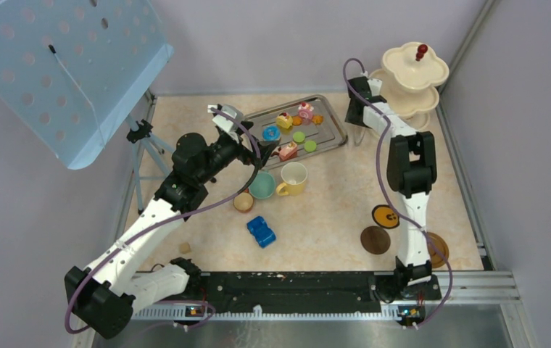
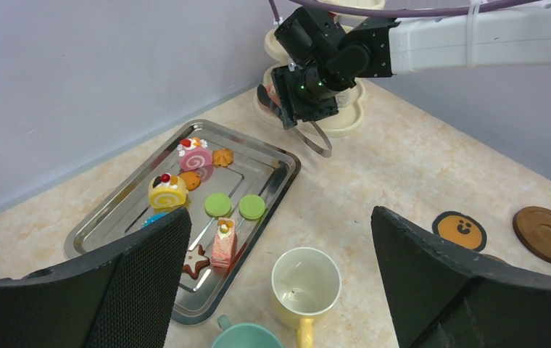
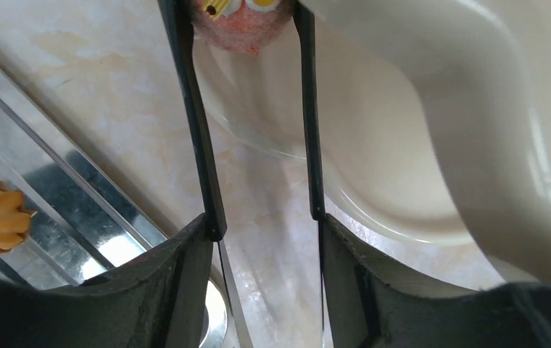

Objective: Serve the afternoon tea

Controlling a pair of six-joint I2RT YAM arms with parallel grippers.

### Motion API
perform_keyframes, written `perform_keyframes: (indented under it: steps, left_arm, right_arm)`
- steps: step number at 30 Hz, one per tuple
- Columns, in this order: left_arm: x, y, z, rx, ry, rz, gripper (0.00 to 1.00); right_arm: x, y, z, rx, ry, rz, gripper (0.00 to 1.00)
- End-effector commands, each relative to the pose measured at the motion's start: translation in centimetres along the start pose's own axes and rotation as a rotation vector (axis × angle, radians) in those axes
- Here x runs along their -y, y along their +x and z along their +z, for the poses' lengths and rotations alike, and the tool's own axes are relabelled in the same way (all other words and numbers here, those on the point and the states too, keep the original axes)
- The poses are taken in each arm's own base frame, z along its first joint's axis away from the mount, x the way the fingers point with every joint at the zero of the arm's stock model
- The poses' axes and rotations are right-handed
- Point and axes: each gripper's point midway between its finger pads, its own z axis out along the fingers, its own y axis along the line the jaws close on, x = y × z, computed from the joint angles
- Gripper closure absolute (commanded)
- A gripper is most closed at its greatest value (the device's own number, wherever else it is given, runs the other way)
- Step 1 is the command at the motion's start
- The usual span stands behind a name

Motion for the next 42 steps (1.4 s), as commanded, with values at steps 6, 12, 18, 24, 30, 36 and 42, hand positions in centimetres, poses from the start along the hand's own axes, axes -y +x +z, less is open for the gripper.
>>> perform_keyframes:
  steps: [6,12,18,24,30,36,42]
  left_arm:
    - [0.2,-0.8,0.0,0.033,0.005,0.007,0.01]
    - [0.2,-0.7,0.1,0.031,0.007,0.004,0.01]
    - [0.3,-0.7,0.1,0.031,0.011,0.002,0.01]
    - [0.3,-0.5,0.2,0.027,0.013,0.000,0.01]
    - [0.3,-0.4,0.3,0.026,0.014,-0.005,0.01]
    - [0.1,-0.1,0.4,0.019,0.010,-0.004,0.01]
    - [0.0,0.0,0.5,0.014,0.005,-0.002,0.01]
  right_arm:
    - [-0.3,-2.0,-0.1,0.030,-0.011,0.000,0.43]
    - [-0.4,-2.1,-1.6,0.034,-0.031,-0.015,0.43]
    - [-1.3,-1.7,-4.2,0.035,-0.110,-0.056,0.44]
    - [-3.1,-0.1,-7.8,0.033,-0.249,-0.184,0.45]
    - [-6.5,1.4,-11.6,0.069,-0.425,-0.436,0.46]
    - [-8.4,0.6,-12.6,0.117,-0.552,-0.572,0.46]
    - [-9.8,-0.4,-11.6,0.115,-0.570,-0.660,0.45]
